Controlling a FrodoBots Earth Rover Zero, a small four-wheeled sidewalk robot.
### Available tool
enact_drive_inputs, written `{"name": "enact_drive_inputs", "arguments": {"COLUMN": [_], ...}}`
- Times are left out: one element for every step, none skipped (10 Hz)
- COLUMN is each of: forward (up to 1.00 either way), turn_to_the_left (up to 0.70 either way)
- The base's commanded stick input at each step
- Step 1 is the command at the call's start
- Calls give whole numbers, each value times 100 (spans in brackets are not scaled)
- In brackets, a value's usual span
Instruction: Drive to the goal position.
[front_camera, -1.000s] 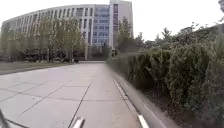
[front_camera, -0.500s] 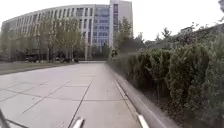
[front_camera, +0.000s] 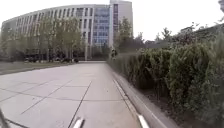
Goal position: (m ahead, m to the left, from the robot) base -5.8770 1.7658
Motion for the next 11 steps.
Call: {"name": "enact_drive_inputs", "arguments": {"forward": [2,0,4,4,4,4,0,0,0,0,0], "turn_to_the_left": [0,0,0,0,0,0,0,0,0,0,0]}}
